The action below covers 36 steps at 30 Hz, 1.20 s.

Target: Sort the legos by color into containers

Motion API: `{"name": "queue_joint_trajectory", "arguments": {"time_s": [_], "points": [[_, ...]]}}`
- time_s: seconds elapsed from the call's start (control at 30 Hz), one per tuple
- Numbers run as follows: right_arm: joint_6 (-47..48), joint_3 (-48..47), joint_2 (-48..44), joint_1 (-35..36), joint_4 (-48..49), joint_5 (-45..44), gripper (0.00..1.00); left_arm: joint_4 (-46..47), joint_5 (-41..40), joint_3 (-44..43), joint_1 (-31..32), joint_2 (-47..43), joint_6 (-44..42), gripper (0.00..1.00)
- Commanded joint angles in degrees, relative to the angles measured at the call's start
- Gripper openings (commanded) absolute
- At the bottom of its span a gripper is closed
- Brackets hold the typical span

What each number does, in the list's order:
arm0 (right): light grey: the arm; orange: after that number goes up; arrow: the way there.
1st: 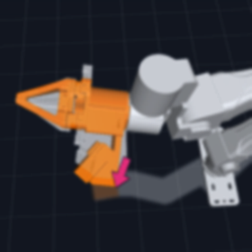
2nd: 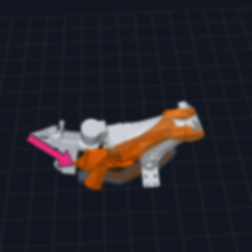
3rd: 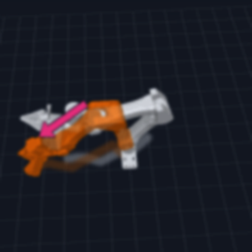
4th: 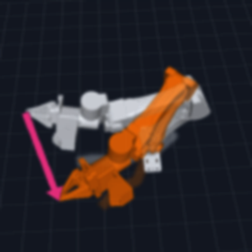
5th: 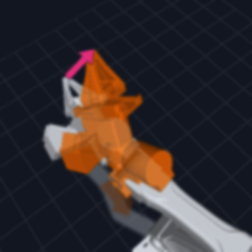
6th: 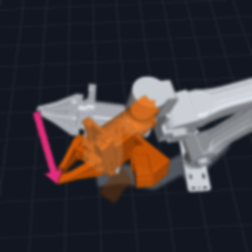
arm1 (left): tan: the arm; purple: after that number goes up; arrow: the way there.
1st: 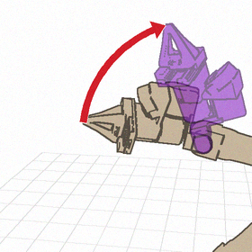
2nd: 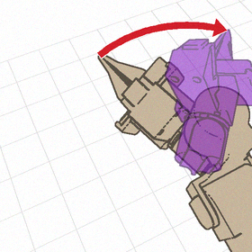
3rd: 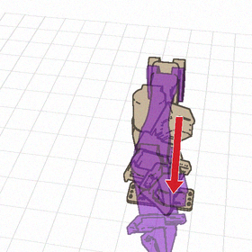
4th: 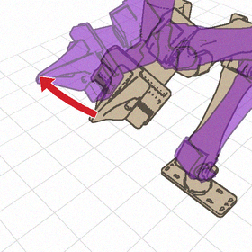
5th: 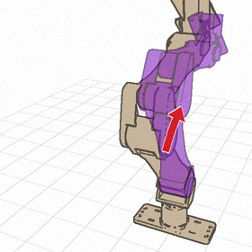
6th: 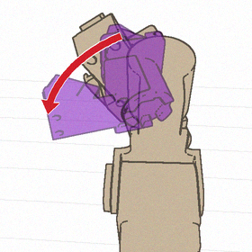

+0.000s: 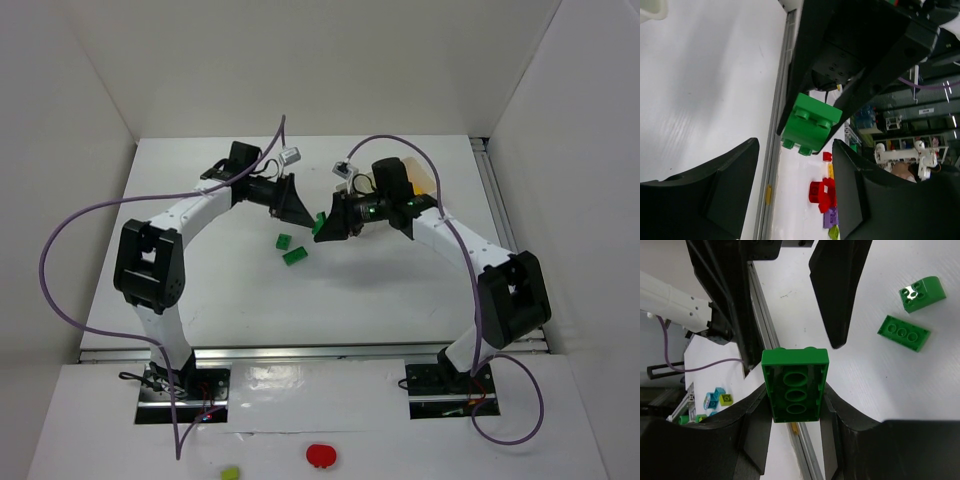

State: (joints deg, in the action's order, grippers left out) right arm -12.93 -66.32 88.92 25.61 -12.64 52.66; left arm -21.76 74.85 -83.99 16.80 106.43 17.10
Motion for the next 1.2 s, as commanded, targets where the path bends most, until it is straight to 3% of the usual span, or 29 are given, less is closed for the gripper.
{"name": "queue_joint_trajectory", "arguments": {"time_s": [0.0,0.17,0.3,0.33,0.57,0.6,0.63,0.8,1.0,1.17], "points": [[-0.78,-1.44,-0.95,-0.47,4.56,2.88,0.04,2.33,5.57,-0.30,0.78,-2.90,-3.48,0.70],[-0.78,-1.97,-0.95,-1.00,4.56,2.36,0.04,1.54,6.19,-0.30,1.40,-2.90,-4.71,0.65],[-1.31,-1.97,-0.42,-1.00,4.56,1.74,0.04,1.54,6.80,-0.30,2.63,-2.90,-4.71,0.55],[-1.31,-1.97,0.19,-1.00,4.56,1.74,0.04,1.54,7.32,-0.30,2.63,-2.90,-4.71,0.44],[-1.05,-2.49,0.20,-1.00,2.19,-0.80,0.05,1.54,7.25,-0.30,2.63,-2.90,-4.71,0.06],[-1.05,-2.49,-0.41,-1.00,2.19,-0.81,0.08,1.54,6.63,-0.30,2.63,-2.90,-4.71,0.00],[-1.05,-2.49,-0.42,-1.00,1.40,-1.85,0.13,1.54,6.63,-0.30,2.63,-2.90,-4.19,0.00],[-0.52,-2.49,-0.95,-1.00,-0.36,-5.11,0.70,1.02,5.83,-0.30,2.63,-2.90,-4.18,0.00],[-0.52,-3.54,-2.70,-2.57,-0.36,-5.12,0.83,-0.04,4.70,-0.30,2.63,-2.90,-4.71,0.00],[-1.83,-3.55,-3.85,-4.68,1.56,-4.59,0.84,-1.62,4.69,-0.30,2.63,-2.37,-5.85,0.00]]}}
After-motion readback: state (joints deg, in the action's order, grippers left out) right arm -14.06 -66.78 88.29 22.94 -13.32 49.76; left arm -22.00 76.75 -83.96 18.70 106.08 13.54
